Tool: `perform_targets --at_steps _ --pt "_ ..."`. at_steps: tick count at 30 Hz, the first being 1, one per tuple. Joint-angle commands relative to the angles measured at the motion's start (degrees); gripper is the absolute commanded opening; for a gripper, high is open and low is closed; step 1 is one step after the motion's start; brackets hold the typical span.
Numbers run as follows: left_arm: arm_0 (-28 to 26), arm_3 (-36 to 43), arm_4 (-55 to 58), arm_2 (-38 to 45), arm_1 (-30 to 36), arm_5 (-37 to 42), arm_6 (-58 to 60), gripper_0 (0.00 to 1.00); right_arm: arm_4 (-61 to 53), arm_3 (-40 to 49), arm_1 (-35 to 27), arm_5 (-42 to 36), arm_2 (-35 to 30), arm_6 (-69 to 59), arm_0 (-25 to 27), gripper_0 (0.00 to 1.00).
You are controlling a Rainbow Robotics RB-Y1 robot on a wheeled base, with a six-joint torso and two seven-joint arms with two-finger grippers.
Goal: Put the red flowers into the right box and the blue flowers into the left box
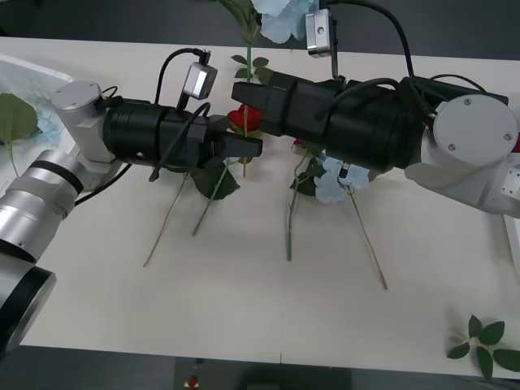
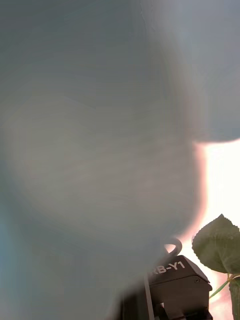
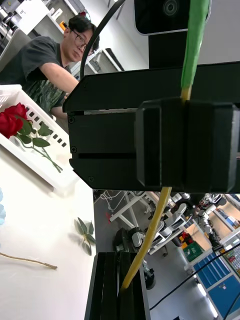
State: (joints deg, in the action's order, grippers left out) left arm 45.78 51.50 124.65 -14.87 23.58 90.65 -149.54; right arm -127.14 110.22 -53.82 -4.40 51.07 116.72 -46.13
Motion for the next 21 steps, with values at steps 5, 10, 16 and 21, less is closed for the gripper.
perform_targets --at_steps 5,10,16,21 --pt "-0.25 1.58 0.77 0.20 -0.29 -0.04 -1.37 0.00 0.13 1.41 0.91 -0.09 -0.54 -0.35 -1.59 1.00" --pt "-0.25 1.58 0.77 0.20 -0.20 0.05 -1.46 0.00 0.13 1.41 0.91 -0.09 -0.54 -0.35 -1.59 1.00" --pt "-0.25 1.58 0.77 0.20 -0.20 0.05 -1.46 0.00 0.13 1.41 0.91 -0.09 -0.54 -0.35 -1.59 1.00" --pt "-0.25 1.58 0.77 0.20 -0.20 0.14 -1.46 0.00 0.22 0.79 2.49 0.09 0.43 -0.26 2.36 1.00"
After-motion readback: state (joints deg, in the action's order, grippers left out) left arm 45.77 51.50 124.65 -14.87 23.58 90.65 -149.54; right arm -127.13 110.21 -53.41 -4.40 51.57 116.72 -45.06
